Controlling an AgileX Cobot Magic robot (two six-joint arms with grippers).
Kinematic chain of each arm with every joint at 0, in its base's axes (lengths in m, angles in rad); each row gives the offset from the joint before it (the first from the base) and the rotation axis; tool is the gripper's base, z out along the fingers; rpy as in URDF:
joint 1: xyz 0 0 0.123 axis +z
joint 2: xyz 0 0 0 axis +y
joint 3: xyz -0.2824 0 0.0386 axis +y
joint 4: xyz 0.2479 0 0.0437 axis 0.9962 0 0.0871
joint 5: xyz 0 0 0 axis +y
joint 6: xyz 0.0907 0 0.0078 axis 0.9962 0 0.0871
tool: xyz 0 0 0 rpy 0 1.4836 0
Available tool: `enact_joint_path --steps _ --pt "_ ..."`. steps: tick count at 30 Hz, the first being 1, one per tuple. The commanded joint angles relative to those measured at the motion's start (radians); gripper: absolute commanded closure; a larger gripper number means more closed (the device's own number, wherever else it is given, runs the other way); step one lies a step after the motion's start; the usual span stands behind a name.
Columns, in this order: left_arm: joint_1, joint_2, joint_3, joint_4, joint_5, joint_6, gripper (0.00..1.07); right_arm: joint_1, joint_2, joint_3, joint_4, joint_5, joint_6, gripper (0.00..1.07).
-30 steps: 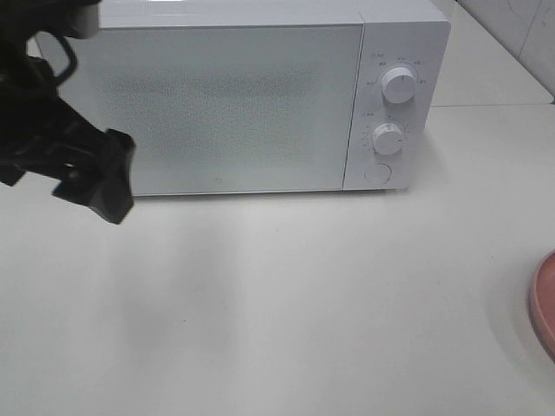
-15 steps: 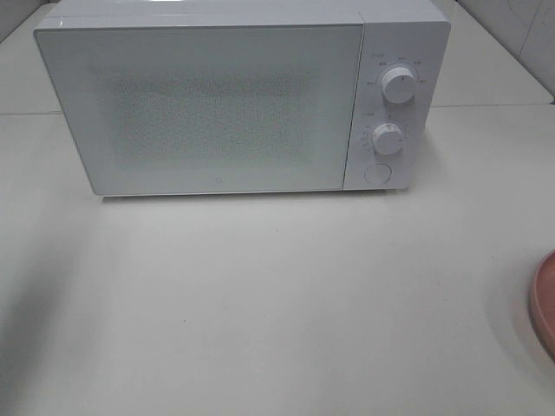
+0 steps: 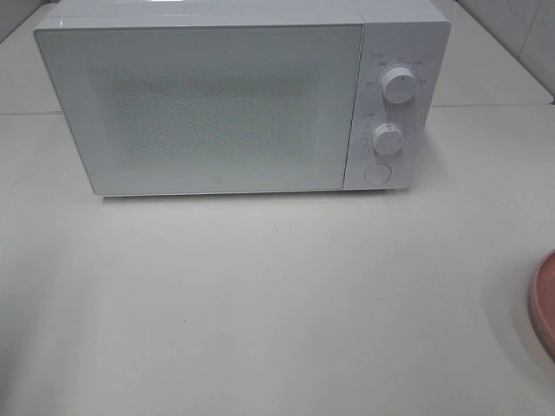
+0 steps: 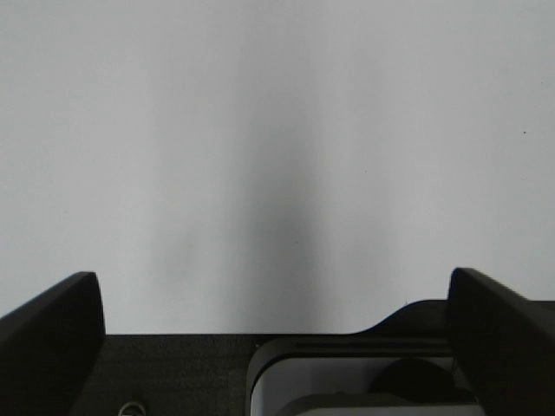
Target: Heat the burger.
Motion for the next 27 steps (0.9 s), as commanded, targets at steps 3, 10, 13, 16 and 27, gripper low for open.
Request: enact_joint_path --steps 3,10,13,16,27 --pt "0.007 -0.162 0.055 0.025 0.02 -0.013 0.06 -0.005 -0.035 0.002 -0.002 -0.013 -0.008 0.32" --pt "0.007 -0.391 0.067 0.092 0.029 -0.063 0.06 -0.005 -0.035 0.002 -0.002 -0.013 -0.008 0.32" --pt "0.007 -0.505 0.067 0.118 0.029 -0.069 0.06 -0.005 -0.035 0.002 -0.002 -0.013 -0.008 0.32" --pt "0.007 -0.612 0.067 0.134 0.028 -0.085 0.06 -0.005 -0.035 0.002 -0.002 -0.013 -0.008 0.32" --pt "0.007 -0.759 0.067 0.141 0.027 -0.085 0.06 -0.005 -0.032 0.002 -0.002 -0.013 -0.008 0.32"
